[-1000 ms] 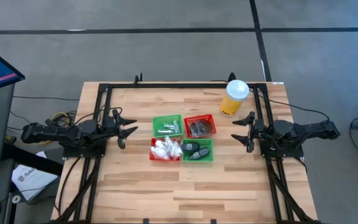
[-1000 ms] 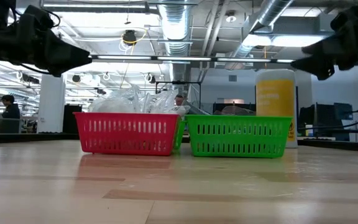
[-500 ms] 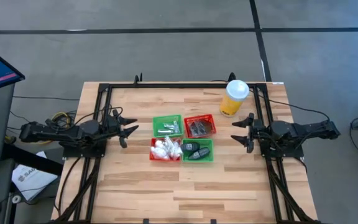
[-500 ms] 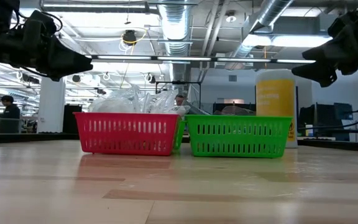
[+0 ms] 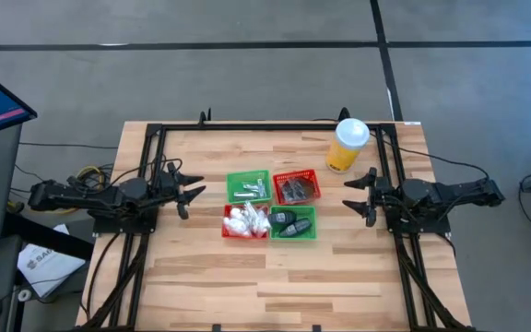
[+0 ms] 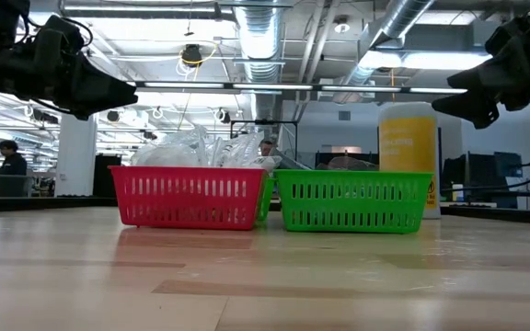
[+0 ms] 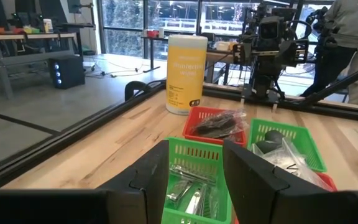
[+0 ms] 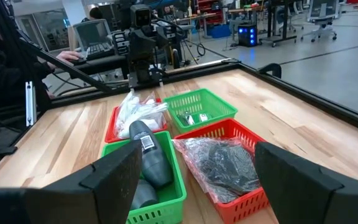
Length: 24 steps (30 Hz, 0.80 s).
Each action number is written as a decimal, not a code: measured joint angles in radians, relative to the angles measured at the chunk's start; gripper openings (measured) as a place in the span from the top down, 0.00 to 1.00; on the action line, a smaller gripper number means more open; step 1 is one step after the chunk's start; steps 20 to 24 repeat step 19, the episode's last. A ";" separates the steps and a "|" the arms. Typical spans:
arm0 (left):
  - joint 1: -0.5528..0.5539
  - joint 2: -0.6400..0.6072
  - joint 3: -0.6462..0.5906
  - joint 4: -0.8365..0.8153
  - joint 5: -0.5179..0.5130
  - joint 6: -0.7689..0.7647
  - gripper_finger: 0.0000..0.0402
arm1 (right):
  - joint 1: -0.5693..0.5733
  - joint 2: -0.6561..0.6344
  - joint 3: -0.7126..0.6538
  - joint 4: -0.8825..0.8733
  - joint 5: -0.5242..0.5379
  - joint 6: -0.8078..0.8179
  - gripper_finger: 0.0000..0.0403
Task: Pick & Place Travel size toiletries
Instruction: Return to Home Position
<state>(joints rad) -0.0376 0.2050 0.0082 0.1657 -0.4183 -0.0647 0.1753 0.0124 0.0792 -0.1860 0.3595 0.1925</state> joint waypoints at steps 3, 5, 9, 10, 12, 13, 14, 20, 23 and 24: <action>0.000 0.000 0.000 0.000 0.000 0.000 0.65 | 0.000 0.000 0.000 0.000 0.000 0.000 0.26; 0.000 0.000 0.000 0.000 0.000 0.000 0.65 | 0.000 0.000 0.000 0.000 0.000 0.000 0.26; 0.000 0.000 0.000 0.000 0.000 0.000 0.65 | 0.000 0.000 0.000 0.000 0.000 0.000 0.26; 0.000 0.000 0.000 0.000 0.000 0.000 0.65 | 0.000 0.000 0.000 0.000 0.000 0.000 0.26; 0.000 0.000 0.000 0.001 0.000 0.002 0.65 | 0.000 0.000 0.000 0.000 0.000 0.000 0.26; 0.000 0.000 0.000 0.006 0.000 0.018 0.65 | 0.000 0.000 0.000 0.000 0.000 0.000 0.26; 0.000 0.000 0.000 0.011 0.000 0.040 0.65 | 0.000 0.000 0.000 0.000 0.000 0.000 0.26; 0.000 0.000 0.000 0.016 0.000 0.061 0.65 | 0.000 0.000 0.000 0.000 0.000 0.000 0.26; 0.000 0.000 0.000 0.016 0.000 0.061 0.65 | 0.000 0.000 0.000 0.000 0.000 0.000 0.26; 0.000 0.000 0.000 0.016 0.000 0.061 0.65 | 0.000 0.000 0.000 0.000 0.000 0.000 0.26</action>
